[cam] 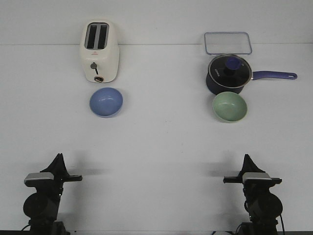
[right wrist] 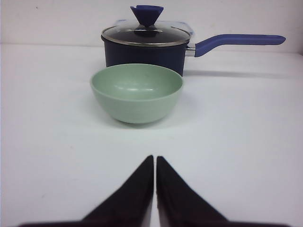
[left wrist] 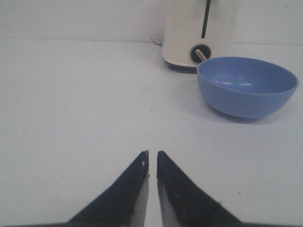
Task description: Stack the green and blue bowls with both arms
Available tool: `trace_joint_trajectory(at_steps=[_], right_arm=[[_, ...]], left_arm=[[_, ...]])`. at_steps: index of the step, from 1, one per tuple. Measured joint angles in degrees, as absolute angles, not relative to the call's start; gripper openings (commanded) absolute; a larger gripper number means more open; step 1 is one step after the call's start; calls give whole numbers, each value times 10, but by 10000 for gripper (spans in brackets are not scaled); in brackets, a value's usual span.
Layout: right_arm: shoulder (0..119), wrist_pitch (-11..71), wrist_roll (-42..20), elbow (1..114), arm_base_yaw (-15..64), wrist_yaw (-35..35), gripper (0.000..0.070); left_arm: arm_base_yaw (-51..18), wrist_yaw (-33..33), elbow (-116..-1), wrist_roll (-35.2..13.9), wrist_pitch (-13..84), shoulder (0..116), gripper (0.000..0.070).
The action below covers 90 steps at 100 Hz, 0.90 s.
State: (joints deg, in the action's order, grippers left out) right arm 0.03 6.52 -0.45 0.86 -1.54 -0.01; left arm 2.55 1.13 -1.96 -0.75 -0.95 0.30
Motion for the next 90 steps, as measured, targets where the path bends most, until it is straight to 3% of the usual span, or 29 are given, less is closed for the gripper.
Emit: trace_joint_trajectory(at_steps=[9,33,90], right_arm=[[0,65,-4,9,-16,0,8],[0,66,-4,9,-15,-1,8],[0,66,-4,9,-15,0,8]], left_arm=[[27,9,-20,-8,-29,3,15],[30,30,-20,-8,-194,3,15],[30,30,-20,-8,-201,3,15]])
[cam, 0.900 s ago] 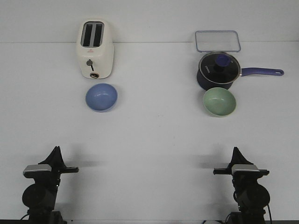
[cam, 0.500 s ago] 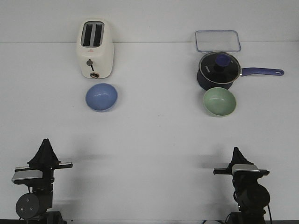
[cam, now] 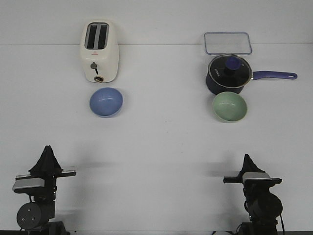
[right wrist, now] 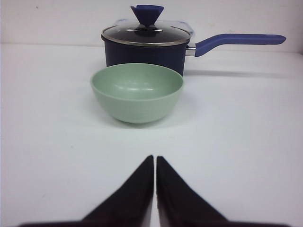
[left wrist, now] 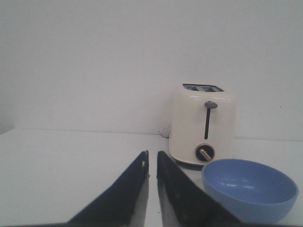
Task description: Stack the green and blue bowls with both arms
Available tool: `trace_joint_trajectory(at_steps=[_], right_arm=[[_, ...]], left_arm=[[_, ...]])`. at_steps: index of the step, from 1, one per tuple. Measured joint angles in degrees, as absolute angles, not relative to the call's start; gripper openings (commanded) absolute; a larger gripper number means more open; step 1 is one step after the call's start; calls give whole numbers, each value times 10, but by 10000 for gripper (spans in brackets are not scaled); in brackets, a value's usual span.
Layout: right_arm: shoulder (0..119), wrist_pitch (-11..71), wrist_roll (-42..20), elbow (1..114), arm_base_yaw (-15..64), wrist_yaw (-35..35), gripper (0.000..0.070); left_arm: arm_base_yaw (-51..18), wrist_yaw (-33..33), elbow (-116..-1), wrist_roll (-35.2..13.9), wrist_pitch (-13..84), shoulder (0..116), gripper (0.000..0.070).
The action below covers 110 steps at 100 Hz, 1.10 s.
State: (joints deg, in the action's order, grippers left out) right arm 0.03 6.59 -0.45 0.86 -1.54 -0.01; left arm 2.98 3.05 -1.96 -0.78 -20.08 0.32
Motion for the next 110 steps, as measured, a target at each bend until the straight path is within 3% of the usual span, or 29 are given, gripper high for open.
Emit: trace_joint_trajectory(at_steps=[37,68,80,86,94,98,110], right_arm=[[0,65,-20,9,-15,3,7],[0,70,-175,11,-15,30,2],[18,105,-215,65,-15,29,7],[46,110,-224,117,-15,17,71],[103,122,-225,196,-15,-1,300],[141,131,-222,234,-15,-8,379],[281,165,-206,332,-15,-24,388]], left_arm=[[30,30,-20,-8,-201,3,15],[30,30,-20,-8,-201,3,15],[30,30,-20,-8,-201,3,15],[30,30,-20,-8,-201,3,15],[30,30,-20,-8,-201,3,15],[30,30,-20,-8,-201,3,15],[30,30,-20,-8,-201,3,15]])
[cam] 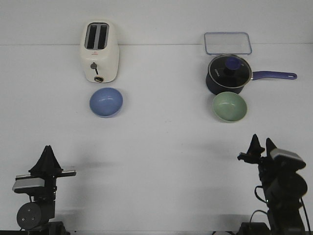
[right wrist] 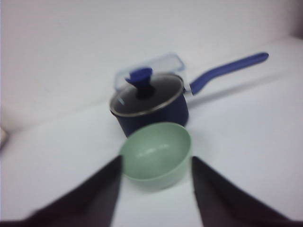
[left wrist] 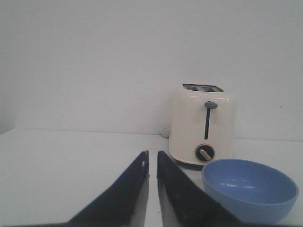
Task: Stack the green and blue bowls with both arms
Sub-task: 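Reach the right gripper forward to the pale green bowl's rim and grasp it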
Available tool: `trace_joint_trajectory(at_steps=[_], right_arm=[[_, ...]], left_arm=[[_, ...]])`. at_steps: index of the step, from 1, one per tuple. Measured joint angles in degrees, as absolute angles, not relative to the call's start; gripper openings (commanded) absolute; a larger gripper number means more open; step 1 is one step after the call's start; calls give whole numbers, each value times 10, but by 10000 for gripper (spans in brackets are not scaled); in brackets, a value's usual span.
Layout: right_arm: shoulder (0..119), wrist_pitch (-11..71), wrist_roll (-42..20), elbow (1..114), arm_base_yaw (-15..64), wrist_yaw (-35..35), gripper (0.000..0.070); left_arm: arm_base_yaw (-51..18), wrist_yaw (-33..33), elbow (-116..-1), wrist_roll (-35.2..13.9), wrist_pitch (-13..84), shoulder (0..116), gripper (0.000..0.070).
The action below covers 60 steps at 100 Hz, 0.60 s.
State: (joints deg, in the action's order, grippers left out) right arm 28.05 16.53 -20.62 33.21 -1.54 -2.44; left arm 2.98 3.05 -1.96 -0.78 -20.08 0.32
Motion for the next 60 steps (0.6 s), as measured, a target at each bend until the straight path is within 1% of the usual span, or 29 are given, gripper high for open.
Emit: trace_joint_trajectory(at_steps=[17,38,49,60], right_arm=[[502,177,-194,447,-23,-30,387],[765,190,-186,573,-45,-12,387],[865,193,-182,626,-56,-10,387],[927,191,-179,648,-62,-10,386]], left_arm=[[30,30,-20,-8,-201,3,15],[30,30,-20,-8,-201,3,15],[30,30,-20,-8,-201,3,15],[30,30,-20,-8,-201,3,15]])
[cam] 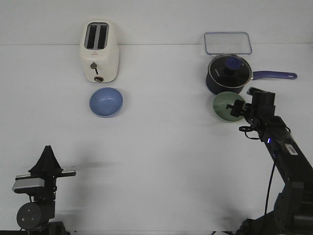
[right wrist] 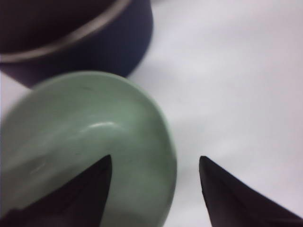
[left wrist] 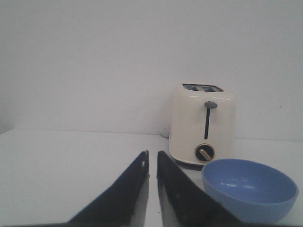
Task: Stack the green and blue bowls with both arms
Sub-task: 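Reach the right gripper forward to the pale green bowl's rim and grasp it, then carry the green bowl with the right gripper toward the table center, nearer the robot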
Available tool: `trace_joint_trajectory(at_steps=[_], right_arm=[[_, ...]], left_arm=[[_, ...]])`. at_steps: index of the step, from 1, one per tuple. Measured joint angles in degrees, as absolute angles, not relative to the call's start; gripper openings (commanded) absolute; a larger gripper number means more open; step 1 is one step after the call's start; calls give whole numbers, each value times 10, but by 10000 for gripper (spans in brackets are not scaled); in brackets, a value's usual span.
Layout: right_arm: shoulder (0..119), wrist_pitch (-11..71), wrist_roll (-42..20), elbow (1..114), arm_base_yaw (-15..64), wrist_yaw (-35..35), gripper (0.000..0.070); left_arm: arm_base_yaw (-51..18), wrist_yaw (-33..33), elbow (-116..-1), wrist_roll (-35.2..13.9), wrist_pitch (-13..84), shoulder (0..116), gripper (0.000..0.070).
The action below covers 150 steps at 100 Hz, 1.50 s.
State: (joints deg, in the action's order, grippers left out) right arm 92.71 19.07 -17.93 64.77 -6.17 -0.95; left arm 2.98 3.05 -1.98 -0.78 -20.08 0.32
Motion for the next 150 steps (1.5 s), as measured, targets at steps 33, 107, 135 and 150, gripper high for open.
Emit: trace_joint_trajectory(at_steps=[33,107,135,150], right_arm=[[967,156,-179,651,-68,0,0],[530,312,-186,430,173,88,0],[533,231,-232,319,361,27,0],[557,197,-243,317,403,-2,0]], left_arm=[[30,30,-20,-8,-201,3,15],[30,30,-20,-8,-201,3,15],[30,30,-20,-8,-200,3,15],[30,30,-20,-8,-200,3,15]])
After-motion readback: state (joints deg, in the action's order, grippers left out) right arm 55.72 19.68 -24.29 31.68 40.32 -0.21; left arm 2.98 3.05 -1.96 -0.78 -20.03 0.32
